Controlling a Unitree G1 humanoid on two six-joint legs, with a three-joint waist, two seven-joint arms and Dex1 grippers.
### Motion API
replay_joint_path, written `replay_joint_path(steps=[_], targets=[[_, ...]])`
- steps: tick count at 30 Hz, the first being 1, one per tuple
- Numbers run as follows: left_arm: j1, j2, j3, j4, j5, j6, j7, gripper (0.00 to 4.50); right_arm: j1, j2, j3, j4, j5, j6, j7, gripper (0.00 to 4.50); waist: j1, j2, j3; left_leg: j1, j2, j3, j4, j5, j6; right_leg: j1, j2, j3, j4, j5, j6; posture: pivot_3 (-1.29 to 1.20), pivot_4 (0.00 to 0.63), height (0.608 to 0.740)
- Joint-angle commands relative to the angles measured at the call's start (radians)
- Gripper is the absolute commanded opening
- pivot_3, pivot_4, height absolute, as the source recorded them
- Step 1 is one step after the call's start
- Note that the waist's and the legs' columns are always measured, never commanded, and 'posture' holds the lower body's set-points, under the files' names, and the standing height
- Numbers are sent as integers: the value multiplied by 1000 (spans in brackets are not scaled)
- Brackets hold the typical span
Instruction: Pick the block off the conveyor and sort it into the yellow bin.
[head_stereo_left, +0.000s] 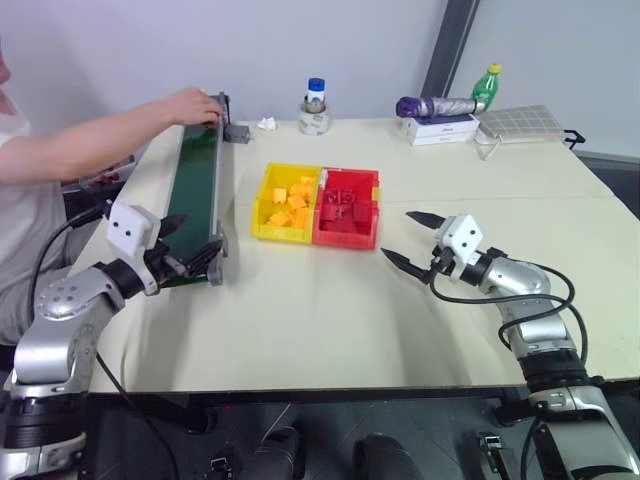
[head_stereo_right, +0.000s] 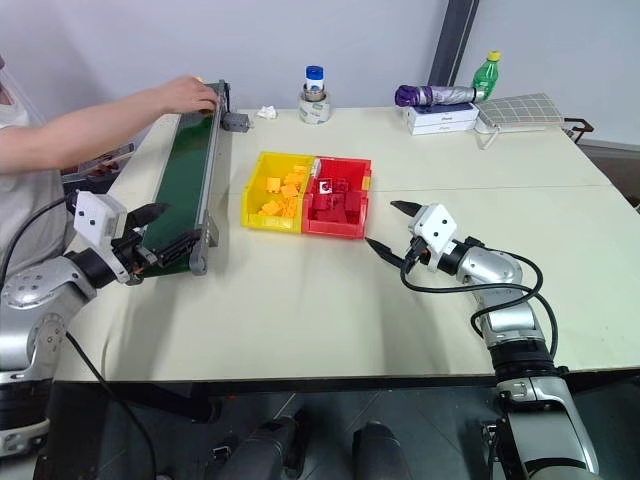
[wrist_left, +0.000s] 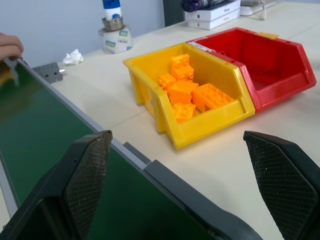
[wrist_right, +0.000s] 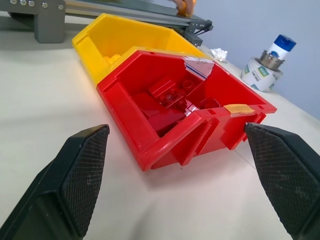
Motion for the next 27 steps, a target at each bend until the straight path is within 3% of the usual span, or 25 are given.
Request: replay_joint_path(steps=[1, 14, 27], targets=[[-15, 18, 7, -9, 20, -53, -9, 4438, -14, -1, -21, -40, 6, -11, -8, 4500, 0, 0, 0, 0, 0, 0, 0, 0, 0, 0, 0, 0, 0, 0, 0, 0, 150, 740], [49, -43, 48, -118, -26, -48, 67, 4438, 3, -10, -25, -43, 7, -12, -10, 4500, -1, 0, 0, 0, 0, 0, 0, 0, 0, 0, 0, 0, 0, 0, 0, 0, 150, 740], [123, -283, 14, -265, 187, -83, 485, 4438, -24, -5, -27, -20, 8, -17, -10, 4500, 2, 0, 0, 0, 0, 1, 1, 0, 0, 6, 0, 0, 0, 0, 0, 0, 150, 740]])
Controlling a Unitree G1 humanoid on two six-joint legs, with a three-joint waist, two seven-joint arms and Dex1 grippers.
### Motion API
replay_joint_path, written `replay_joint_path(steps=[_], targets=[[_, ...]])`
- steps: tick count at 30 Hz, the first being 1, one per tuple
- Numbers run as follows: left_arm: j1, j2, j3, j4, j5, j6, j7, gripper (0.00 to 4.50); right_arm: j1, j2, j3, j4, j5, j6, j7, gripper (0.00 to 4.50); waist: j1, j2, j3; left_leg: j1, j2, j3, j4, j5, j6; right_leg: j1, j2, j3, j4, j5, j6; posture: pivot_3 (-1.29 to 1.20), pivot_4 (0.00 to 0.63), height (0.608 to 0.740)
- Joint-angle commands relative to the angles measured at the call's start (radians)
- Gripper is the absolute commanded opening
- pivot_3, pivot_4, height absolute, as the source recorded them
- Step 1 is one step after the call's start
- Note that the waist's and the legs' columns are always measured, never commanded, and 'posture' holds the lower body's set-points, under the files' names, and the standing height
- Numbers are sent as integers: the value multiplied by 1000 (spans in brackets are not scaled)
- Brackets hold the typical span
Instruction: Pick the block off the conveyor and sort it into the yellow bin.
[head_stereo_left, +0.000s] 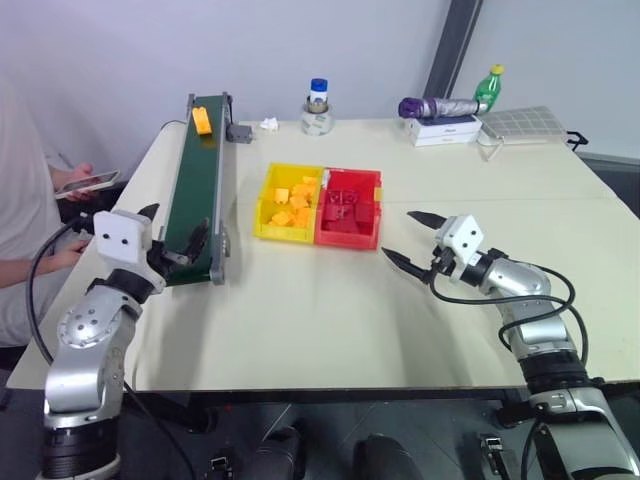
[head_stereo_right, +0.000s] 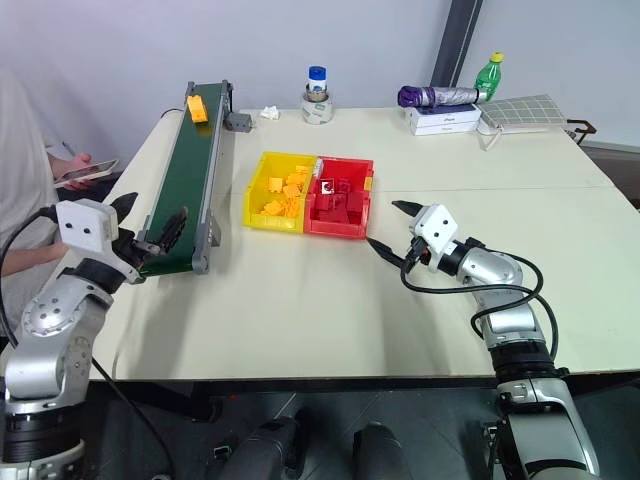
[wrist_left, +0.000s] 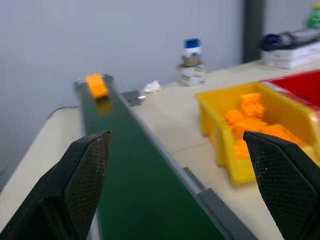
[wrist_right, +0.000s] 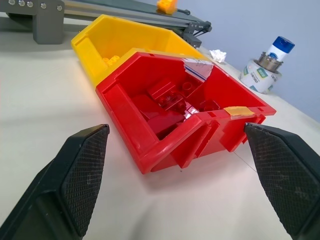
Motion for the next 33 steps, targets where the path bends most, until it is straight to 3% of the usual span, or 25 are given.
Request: replay_joint_path(steps=[1, 4, 7, 25, 33], targets=[[22, -59, -29, -97, 40, 5, 95, 4438, -32, -7, -27, -12, 9, -17, 1, 4500, 0, 0, 0, 0, 0, 0, 0, 0, 0, 0, 0, 0, 0, 0, 0, 0, 150, 740], [71, -156, -53, -164, 63, 29, 192, 4438, -30, -10, -25, -16, 9, -15, 6, 4500, 0, 0, 0, 0, 0, 0, 2, 0, 0, 1, 0, 0, 0, 0, 0, 0, 150, 740], [92, -185, -81, -184, 108, 49, 232, 4438, -32, -5, -24, -20, 9, -12, 3, 4500, 0, 0, 0, 0, 0, 0, 3, 0, 0, 2, 0, -1, 0, 0, 0, 0, 150, 740], [11, -161, -93, -111, 166, 102, 258, 4438, -22, -2, -21, -36, 11, 2, 6, 4500, 1, 0, 0, 0, 0, 0, 4, 0, 0, 2, 1, -1, 0, 0, 0, 0, 150, 740], [-172, -128, -85, 39, 137, 124, 236, 4438, -21, 11, -16, -40, 8, 4, -5, 4500, 6, 0, 0, 0, 0, 0, 5, 0, 0, 3, 1, -2, 0, 0, 0, 0, 150, 740]])
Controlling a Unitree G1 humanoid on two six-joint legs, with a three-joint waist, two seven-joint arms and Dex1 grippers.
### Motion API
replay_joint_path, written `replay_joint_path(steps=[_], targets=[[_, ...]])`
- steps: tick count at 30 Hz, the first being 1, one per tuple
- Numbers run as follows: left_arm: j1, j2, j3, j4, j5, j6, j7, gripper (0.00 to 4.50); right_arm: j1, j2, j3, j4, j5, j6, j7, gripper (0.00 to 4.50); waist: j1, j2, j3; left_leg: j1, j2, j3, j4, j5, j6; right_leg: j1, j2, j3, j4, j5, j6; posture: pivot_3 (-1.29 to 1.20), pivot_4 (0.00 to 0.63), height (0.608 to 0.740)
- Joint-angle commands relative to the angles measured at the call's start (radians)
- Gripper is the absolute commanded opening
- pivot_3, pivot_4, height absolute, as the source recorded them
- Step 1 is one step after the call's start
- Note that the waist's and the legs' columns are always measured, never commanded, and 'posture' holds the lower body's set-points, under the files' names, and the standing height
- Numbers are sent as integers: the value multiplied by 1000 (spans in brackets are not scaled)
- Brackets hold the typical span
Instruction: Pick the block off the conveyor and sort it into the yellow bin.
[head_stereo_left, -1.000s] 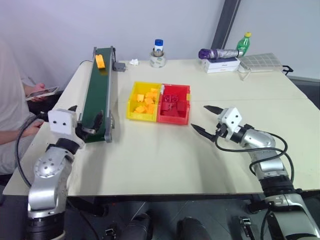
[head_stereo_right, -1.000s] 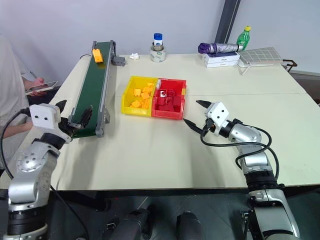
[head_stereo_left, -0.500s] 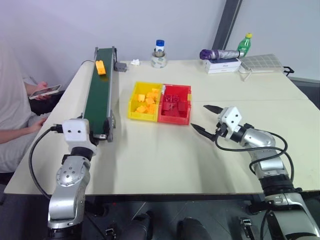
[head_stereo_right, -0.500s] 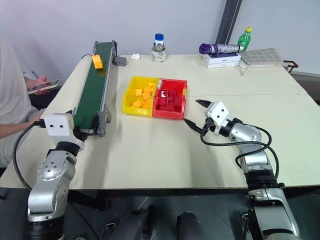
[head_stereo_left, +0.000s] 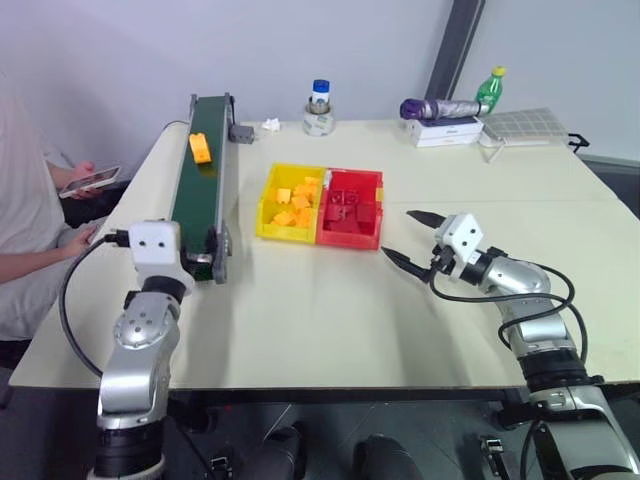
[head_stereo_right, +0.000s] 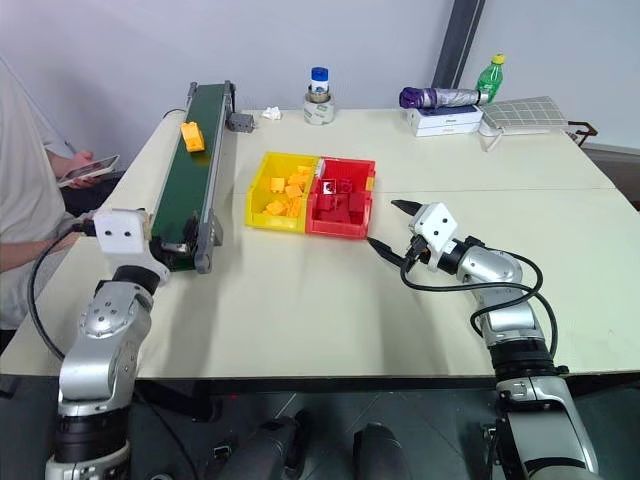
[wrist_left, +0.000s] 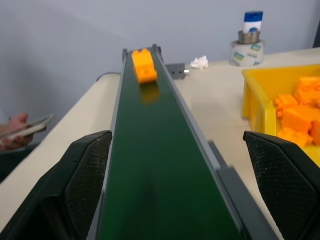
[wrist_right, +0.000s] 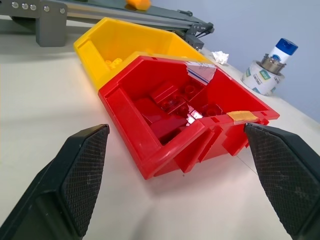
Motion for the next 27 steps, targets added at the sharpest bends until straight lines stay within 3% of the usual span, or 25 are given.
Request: replay_joint_path(steps=[1, 5, 14, 27], targets=[[-93, 24, 18, 64, -7, -2, -8, 4438, -13, 9, -15, -40, 7, -7, -10, 4500, 0, 0, 0, 0, 0, 0, 0, 0, 0, 0, 0, 0, 0, 0, 0, 0, 150, 740], [-255, 80, -18, 256, 58, 62, 13, 4438, -21, 18, -11, -36, 5, -7, -11, 4500, -1, 0, 0, 0, 0, 0, 0, 0, 0, 0, 0, -1, 0, 1, 2, 0, 150, 740], [-471, 78, 0, 555, 64, -1, 42, 4438, -18, 20, -10, -53, 3, 4, -17, 4500, -5, 0, 0, 0, 0, -1, 0, 0, 0, 0, 0, -1, 0, 2, 5, 0, 150, 740], [-630, 60, 16, 835, 42, -86, 56, 4438, -11, 29, -4, -101, 4, 43, -30, 4500, -5, -1, 0, -1, -1, -1, 1, 0, 0, 0, 0, -1, 0, 4, 7, 0, 150, 740]])
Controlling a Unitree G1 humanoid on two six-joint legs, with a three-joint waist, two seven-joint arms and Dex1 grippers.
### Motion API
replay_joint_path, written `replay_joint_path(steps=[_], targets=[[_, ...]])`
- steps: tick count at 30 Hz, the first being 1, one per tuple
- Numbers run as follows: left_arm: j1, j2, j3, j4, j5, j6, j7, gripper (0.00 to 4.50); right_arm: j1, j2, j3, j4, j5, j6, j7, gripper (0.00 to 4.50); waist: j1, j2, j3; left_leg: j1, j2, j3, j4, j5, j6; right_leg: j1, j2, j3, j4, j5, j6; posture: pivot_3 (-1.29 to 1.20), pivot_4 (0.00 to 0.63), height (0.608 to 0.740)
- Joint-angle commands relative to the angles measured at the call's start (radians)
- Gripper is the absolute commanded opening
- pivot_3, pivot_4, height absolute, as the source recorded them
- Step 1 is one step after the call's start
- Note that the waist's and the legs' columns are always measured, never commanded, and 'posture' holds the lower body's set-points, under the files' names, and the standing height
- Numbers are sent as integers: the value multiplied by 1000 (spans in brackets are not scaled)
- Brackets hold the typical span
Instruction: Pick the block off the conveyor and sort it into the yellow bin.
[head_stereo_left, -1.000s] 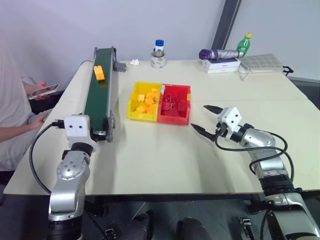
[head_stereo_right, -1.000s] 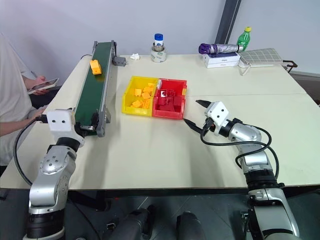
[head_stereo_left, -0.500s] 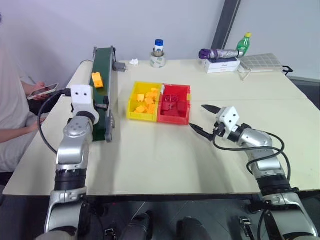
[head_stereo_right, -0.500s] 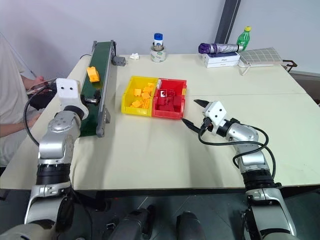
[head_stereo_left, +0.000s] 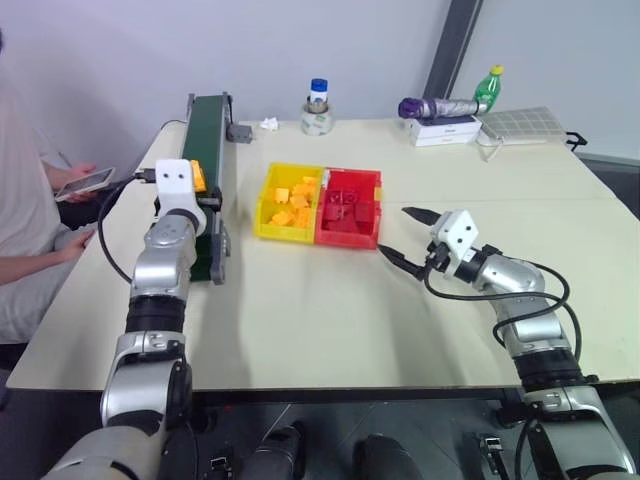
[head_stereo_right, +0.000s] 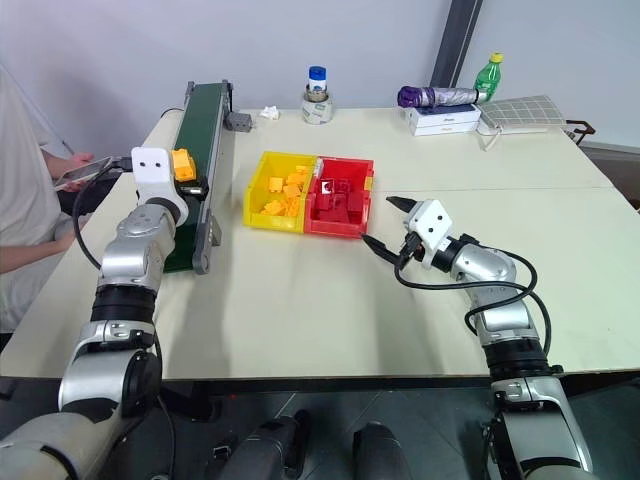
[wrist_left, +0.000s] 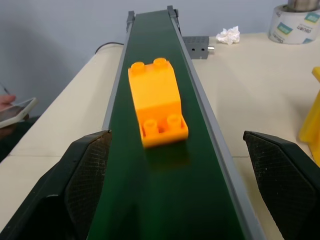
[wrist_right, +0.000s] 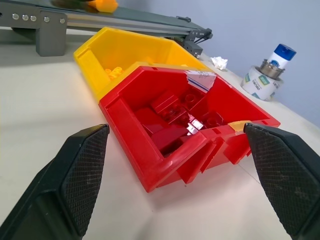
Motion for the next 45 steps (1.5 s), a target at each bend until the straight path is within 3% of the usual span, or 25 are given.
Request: replay_joint_path(steps=[1, 11, 14, 18, 19, 27, 35, 42, 45], targets=[[-52, -5, 23, 18, -16, -27, 22, 4438, -6, 7, -8, -54, 5, 3, -9, 4500, 0, 0, 0, 0, 0, 0, 0, 0, 0, 0, 0, 0, 0, 0, 0, 0, 150, 740], [-32, -4, 26, 30, 7, -5, 121, 4438, -5, 9, -7, -62, 3, 14, -14, 4500, -2, 0, 0, 0, 0, 0, 0, 0, 0, 0, 0, 0, 1, 1, 1, 0, 150, 740], [-26, -14, 36, 22, -19, 15, 111, 3617, -5, 10, -6, -63, 4, 14, -14, 4500, 0, 0, 0, 0, 0, 0, 1, 0, 0, 0, 0, 0, 1, 1, 1, 0, 150, 740], [-15, -22, 41, -16, -33, 24, 110, 1470, -9, 10, -6, -59, 4, 13, -13, 4500, -1, 0, 0, 0, 0, 0, 1, 0, 0, 0, 0, 0, 1, 1, 1, 0, 150, 740], [-12, -23, 34, -29, -35, 21, 94, 1340, -9, 10, -6, -58, 4, 13, -13, 4500, -2, 0, 0, 0, 0, 0, 1, 0, 0, 0, 0, 0, 1, 1, 1, 0, 150, 740], [-101, -126, -25, -72, -62, -51, 20, 1368, -2, 13, -7, -59, 0, 6, -22, 4500, 6, 0, 0, 0, -1, 0, 2, 0, 0, 1, 0, 0, 0, 1, 2, 0, 150, 740], [-339, -239, -72, 358, -29, -253, -31, 1368, 26, 5, -23, -96, -5, 8, -46, 4500, 14, 0, 0, 0, -1, 0, 3, 0, 0, 1, 0, 0, 0, 2, 3, 0, 150, 740], [-452, -256, -74, 610, -4, -393, -46, 1368, 99, -23, -50, -186, 3, 42, -74, 4500, 12, -1, 0, -1, -1, 0, 2, 1, 2, 0, 0, 0, 0, 2, 3, 0, 150, 740], [-462, -245, -78, 653, 19, -420, -9, 2801, 119, -30, -57, -210, 3, 54, -84, 4500, 11, -1, 0, -1, -1, 0, 2, 1, 1, 0, 0, 0, 0, 2, 3, 0, 150, 740]])
